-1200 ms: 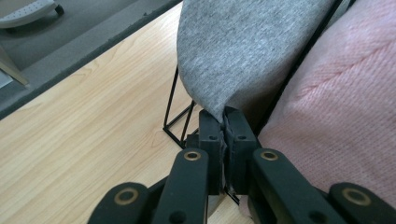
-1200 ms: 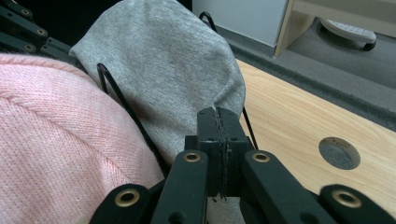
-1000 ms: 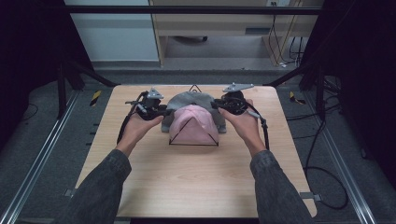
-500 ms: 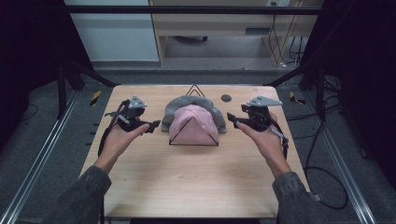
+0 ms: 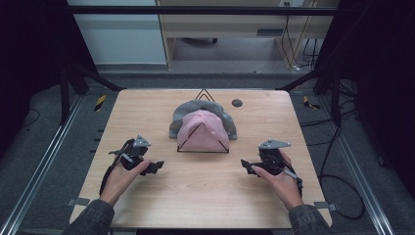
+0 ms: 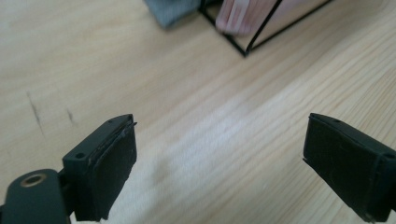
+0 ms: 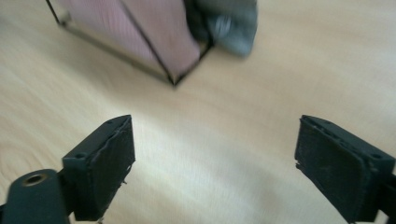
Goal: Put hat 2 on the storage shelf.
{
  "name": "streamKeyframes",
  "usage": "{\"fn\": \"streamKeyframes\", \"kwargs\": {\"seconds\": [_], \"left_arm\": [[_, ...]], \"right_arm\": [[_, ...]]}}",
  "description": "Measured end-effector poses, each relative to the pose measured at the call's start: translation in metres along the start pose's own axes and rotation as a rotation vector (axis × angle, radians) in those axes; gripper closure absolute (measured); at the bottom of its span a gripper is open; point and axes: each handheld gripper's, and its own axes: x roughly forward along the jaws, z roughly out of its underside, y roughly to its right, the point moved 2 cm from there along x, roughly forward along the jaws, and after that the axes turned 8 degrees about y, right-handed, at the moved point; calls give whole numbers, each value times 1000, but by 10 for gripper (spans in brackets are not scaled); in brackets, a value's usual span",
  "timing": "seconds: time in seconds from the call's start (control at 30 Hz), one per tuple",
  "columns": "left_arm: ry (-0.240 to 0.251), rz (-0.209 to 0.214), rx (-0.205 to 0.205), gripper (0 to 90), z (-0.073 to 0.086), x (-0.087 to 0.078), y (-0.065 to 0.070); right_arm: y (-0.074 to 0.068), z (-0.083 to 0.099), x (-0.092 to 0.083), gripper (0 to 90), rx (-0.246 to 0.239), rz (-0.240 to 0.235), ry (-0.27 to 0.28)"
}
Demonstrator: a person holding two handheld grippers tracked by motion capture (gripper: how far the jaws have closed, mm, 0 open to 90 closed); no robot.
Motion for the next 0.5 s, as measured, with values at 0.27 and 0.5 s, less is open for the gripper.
{"fn": "streamKeyframes", "kwargs": {"seconds": [0.27,0.5], "left_arm": [[-103,10,-9,68,23,11,-1],[-98,-16,-6,29,27,14,-7]], "right_arm": [[0,22,8,84,23,17,-95],[-5,33,16,56,-31,68,-107]]}}
